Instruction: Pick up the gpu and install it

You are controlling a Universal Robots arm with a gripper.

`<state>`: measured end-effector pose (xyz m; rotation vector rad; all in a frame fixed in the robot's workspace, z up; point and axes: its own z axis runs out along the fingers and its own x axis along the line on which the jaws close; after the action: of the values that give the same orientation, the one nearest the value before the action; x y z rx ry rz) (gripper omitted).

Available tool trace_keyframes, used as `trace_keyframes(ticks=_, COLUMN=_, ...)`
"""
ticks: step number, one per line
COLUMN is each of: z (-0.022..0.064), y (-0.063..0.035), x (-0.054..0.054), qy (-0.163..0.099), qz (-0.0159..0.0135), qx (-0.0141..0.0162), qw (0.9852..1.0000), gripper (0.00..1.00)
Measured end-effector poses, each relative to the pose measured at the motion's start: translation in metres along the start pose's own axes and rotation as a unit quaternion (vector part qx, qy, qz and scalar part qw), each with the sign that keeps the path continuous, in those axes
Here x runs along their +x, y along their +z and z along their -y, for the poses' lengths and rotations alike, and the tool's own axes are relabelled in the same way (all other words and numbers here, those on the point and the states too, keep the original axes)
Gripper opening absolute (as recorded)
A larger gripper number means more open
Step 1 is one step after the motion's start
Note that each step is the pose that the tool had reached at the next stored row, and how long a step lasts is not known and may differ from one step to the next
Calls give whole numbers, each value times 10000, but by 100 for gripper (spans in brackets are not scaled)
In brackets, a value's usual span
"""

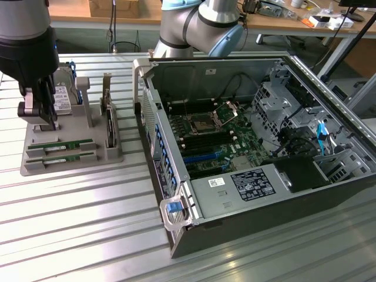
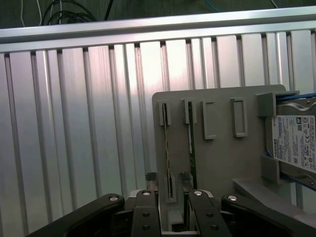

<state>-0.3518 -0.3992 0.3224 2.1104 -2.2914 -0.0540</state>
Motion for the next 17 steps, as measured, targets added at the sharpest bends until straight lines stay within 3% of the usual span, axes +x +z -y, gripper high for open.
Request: trace_keyframes(ticks=17, z=3, y=63, x=0, qy=0, qz=0, qx=0, qw=10000, gripper=30)
